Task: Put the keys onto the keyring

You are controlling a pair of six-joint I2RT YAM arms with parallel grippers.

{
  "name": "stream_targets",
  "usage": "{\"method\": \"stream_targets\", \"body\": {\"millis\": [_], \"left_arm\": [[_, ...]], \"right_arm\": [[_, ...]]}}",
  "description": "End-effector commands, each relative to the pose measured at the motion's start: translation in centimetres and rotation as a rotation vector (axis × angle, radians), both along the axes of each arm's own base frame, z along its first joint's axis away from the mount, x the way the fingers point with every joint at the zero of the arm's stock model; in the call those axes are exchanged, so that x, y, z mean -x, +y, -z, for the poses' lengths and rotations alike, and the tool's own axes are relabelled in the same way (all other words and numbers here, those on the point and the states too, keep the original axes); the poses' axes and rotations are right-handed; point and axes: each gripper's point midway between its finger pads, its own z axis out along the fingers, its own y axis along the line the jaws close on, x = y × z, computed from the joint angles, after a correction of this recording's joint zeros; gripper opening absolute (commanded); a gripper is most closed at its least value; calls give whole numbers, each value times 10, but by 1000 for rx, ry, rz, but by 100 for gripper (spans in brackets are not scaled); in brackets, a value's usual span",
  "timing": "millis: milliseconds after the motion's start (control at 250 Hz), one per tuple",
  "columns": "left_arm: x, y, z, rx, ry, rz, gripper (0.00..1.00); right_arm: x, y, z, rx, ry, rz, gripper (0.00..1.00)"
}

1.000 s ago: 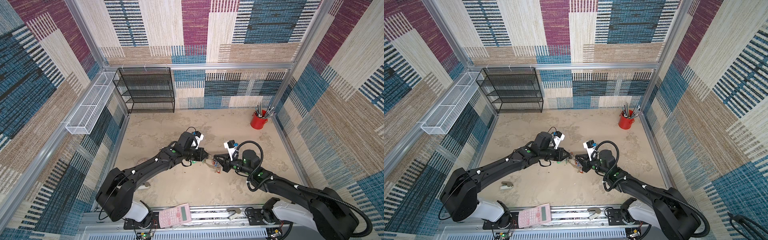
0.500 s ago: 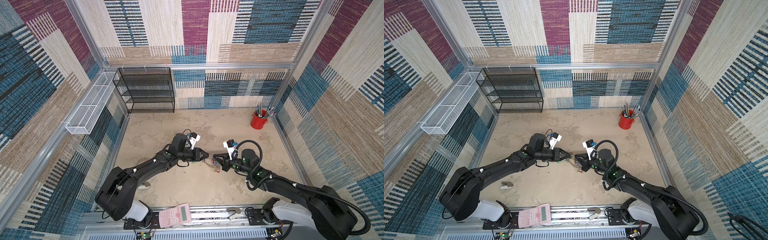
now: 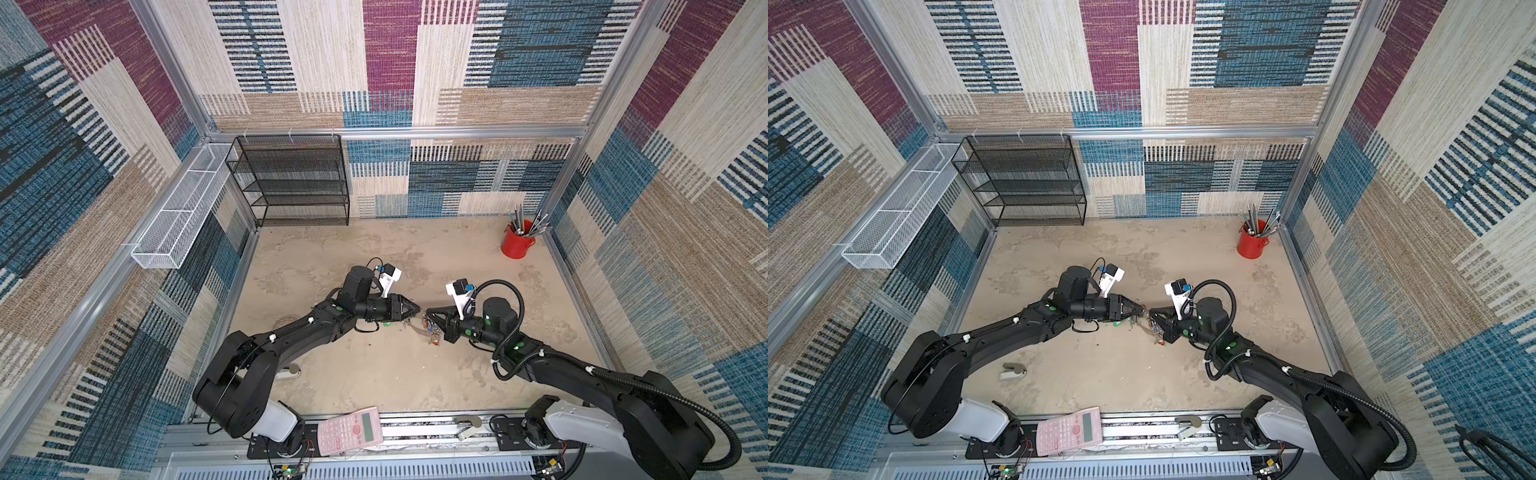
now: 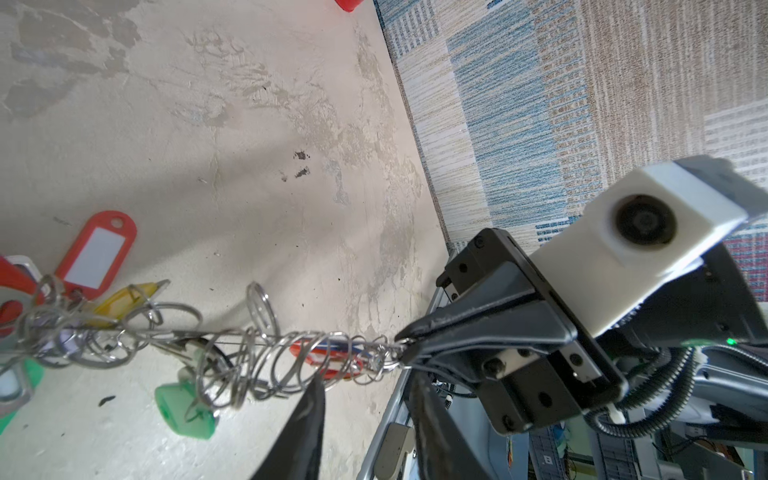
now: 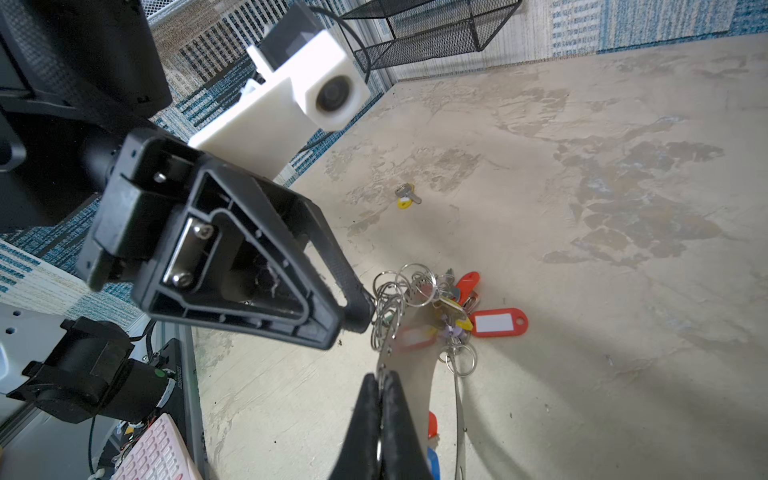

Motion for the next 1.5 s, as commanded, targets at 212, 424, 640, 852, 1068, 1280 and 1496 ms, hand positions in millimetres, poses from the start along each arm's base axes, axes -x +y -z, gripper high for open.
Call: {"method": "stream_targets", "body": {"millis": [212, 424, 640, 852, 1068, 1280, 1496], "left_arm": [[-6, 0, 1, -10, -6, -14, 40], [-7, -4, -2, 16, -4, 0, 39], [-2, -9, -10, 81, -3, 28, 33], [-2, -7, -9, 70, -3, 21, 27], [-3, -7, -6, 64, 3, 15, 19], [-4, -6, -3, 52, 12, 8, 14], [-4, -2, 1, 24, 19, -6, 13]], "right_arm": [[0, 1, 2, 9, 10, -4, 0], [0, 1, 3, 9, 13, -5, 0], [0, 1, 5, 10, 17, -6, 0], [0, 2, 6, 10, 21, -8, 0], [0, 2, 7, 10, 22, -9, 0], [0, 2, 8, 12, 23, -9, 0], [0, 1, 7, 11, 21, -8, 0]]}}
